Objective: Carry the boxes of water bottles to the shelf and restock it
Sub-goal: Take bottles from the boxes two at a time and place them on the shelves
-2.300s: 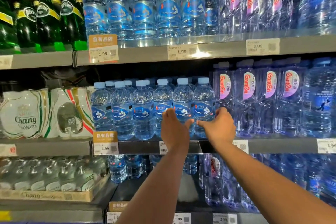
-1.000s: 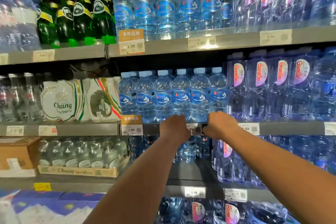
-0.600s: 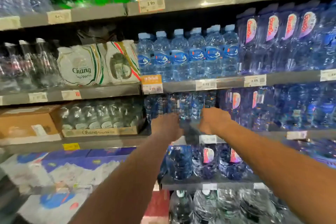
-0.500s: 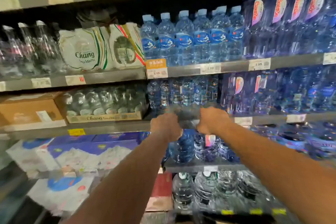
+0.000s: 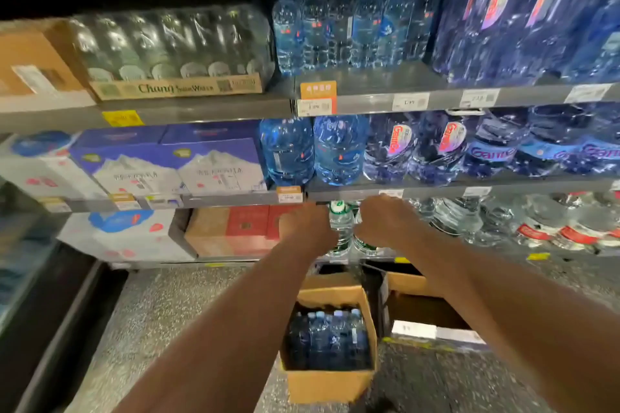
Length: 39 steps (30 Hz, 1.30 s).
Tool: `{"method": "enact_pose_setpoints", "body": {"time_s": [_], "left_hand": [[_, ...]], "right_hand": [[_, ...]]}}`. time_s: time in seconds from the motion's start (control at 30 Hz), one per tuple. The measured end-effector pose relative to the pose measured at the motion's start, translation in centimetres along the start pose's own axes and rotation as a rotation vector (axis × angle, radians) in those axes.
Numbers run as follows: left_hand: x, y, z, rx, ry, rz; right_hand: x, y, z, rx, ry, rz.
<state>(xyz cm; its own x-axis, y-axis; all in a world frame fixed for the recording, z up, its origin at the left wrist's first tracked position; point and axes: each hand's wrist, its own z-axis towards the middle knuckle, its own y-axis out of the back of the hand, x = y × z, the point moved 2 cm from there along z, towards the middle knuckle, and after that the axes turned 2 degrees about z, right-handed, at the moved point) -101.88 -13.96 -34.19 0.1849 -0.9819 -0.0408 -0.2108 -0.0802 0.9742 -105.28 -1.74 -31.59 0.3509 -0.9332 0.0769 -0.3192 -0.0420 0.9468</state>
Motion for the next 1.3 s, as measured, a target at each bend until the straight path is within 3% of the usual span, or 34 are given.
{"method": "enact_pose_setpoints", "body": {"time_s": [0.13, 0.47, 0.6, 0.77, 0.93, 1.13, 1.3], "left_hand": [[0.1, -5.3, 0.2, 0.156, 0.023, -0.004], [0.3, -14.8, 3.1, 0.314, 0.095, -0.011], [1.6, -19.3, 4.0, 0.425, 0.092, -0.036], [4.1, -26.4, 5.8, 0.496, 0.101, -0.131], [4.9, -35.0, 6.5, 0.582, 0.146, -0.304], [3.5, -47.5, 6.1, 0.693, 0.222, -0.544], [1.1, -56.2, 6.5, 0.705, 0.345, -0.689]], "right_hand": [[-0.1, -5.4, 1.4, 0.134, 0.017, 0.017], [-1.0, -13.8, 6.6, 0.272, 0.025, 0.078], [-1.0, -19.5, 8.3, 0.407, -0.016, 0.081], [-0.7, -27.2, 9.8, 0.518, -0.126, 0.176], [-0.7, -35.6, 10.8, 0.505, -0.300, 0.315], [-2.6, -48.8, 12.5, 0.602, -0.556, 0.465], [-4.8, -59.0, 13.4, 0.642, -0.653, 0.577]]}}
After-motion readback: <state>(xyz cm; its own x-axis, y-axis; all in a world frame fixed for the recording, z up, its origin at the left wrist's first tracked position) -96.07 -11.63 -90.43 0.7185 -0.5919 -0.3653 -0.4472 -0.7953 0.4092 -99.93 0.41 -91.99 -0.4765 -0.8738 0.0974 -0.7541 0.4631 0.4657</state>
